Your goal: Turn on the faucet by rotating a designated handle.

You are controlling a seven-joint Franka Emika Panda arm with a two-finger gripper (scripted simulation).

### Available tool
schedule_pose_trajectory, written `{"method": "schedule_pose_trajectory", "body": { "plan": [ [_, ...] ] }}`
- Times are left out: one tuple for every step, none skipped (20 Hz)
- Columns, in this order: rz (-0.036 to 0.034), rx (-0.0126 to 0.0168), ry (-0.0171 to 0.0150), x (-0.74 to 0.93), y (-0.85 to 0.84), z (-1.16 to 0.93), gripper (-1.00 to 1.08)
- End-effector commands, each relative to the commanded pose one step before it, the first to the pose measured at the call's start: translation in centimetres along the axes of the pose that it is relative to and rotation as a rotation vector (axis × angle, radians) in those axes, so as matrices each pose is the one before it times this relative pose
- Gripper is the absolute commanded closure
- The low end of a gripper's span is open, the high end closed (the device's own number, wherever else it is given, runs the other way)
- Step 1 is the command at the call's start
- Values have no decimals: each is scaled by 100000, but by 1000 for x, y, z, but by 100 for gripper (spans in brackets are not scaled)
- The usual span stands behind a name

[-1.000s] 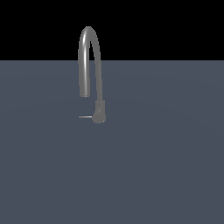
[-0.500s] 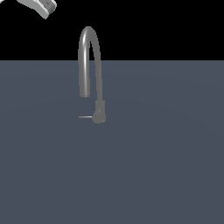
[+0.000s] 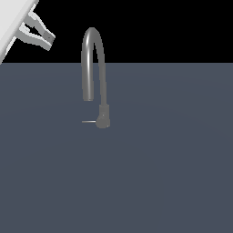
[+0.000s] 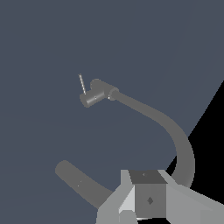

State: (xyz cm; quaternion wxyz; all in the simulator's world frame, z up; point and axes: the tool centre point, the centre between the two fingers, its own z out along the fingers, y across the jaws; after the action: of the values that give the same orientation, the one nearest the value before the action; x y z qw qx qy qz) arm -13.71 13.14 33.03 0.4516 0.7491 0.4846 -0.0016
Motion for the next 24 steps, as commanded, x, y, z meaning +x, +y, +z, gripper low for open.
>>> {"method": "schedule_pose_trajectory", "body": {
  "plan": [
    [-4823, -4603, 34, 903, -549, 460, 108],
    [-1809, -1730, -32, 337, -206, 181, 108],
    [-1780, -1707, -32, 332, -203, 179, 108],
    [-1754, -1686, -32, 328, -200, 176, 108],
    [-1728, -1666, -32, 323, -197, 175, 108],
    [-1706, -1649, -33, 319, -194, 172, 108],
    [-1684, -1632, -33, 315, -191, 171, 108],
    [-1664, -1617, -34, 312, -189, 170, 108],
    [-1647, -1604, -35, 309, -186, 168, 108],
    [-1631, -1593, -36, 306, -184, 167, 108],
    [-1616, -1582, -37, 304, -183, 166, 108],
    [-1603, -1573, -38, 302, -181, 165, 108],
    [-1592, -1565, -39, 300, -180, 164, 108],
    [-1582, -1559, -40, 298, -178, 164, 108],
    [-1574, -1554, -42, 297, -177, 163, 108],
    [-1567, -1549, -43, 296, -177, 163, 108],
    [-1561, -1545, -45, 294, -176, 163, 108],
    [-1556, -1543, -47, 294, -176, 162, 108],
    [-1553, -1541, -49, 293, -175, 162, 108],
    [-1551, -1540, -51, 293, -175, 162, 108],
    [-1549, -1539, -53, 292, -175, 162, 108],
    [-1548, -1539, -55, 292, -175, 163, 108],
    [-1548, -1539, -58, 292, -176, 163, 108],
    [-1549, -1540, -60, 292, -176, 163, 108]
  ]
}}
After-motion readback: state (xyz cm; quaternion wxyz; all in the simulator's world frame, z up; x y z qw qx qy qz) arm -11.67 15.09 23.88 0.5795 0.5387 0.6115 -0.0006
